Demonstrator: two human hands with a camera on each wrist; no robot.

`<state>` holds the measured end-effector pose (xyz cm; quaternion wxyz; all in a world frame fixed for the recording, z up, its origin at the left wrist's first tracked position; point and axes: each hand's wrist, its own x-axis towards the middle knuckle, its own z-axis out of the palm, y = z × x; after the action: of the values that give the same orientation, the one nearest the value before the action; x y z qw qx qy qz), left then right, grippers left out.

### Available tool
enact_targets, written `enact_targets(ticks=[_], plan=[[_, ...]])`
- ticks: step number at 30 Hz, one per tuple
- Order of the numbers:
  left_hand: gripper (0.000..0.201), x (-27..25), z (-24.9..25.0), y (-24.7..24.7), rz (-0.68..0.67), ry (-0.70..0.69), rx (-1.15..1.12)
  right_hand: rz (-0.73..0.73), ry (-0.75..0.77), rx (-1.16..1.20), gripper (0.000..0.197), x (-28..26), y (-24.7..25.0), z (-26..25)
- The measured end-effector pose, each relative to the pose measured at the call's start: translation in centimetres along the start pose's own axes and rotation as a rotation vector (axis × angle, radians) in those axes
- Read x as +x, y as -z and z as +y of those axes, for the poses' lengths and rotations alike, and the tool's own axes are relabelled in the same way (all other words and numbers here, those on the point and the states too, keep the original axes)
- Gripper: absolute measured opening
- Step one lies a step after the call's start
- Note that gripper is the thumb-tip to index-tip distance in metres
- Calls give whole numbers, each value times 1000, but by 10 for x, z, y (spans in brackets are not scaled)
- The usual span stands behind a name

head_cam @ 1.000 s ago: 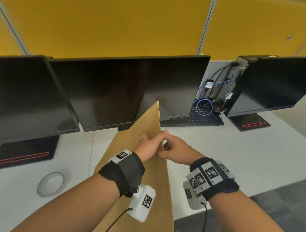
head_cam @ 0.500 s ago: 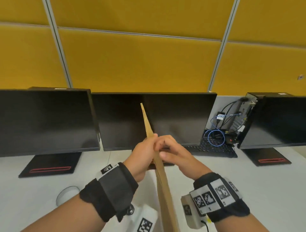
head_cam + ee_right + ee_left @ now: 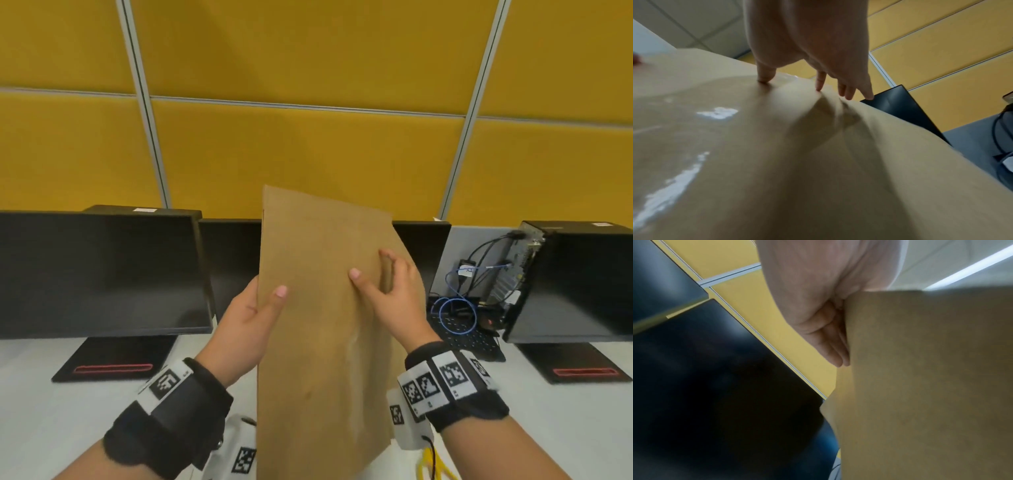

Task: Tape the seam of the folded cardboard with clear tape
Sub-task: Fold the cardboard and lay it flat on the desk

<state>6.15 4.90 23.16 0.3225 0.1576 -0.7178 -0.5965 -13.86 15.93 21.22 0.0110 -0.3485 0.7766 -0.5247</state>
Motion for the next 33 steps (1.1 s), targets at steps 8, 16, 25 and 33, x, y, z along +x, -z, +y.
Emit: enact_targets(ticks=[8,16,25,33], plan=[[28,6,6,9,86,-168,46,106,-219,227,116,47,35,41],[26,19,-6,25,232,-140,2,-97,-372,453,99,70,52,75],[26,34,-54,45,368,62,-11,-12,-108,263,14,66,48,48],[73,38,-106,74,559,231,-80,-32,68,80,17,66,51,-1]])
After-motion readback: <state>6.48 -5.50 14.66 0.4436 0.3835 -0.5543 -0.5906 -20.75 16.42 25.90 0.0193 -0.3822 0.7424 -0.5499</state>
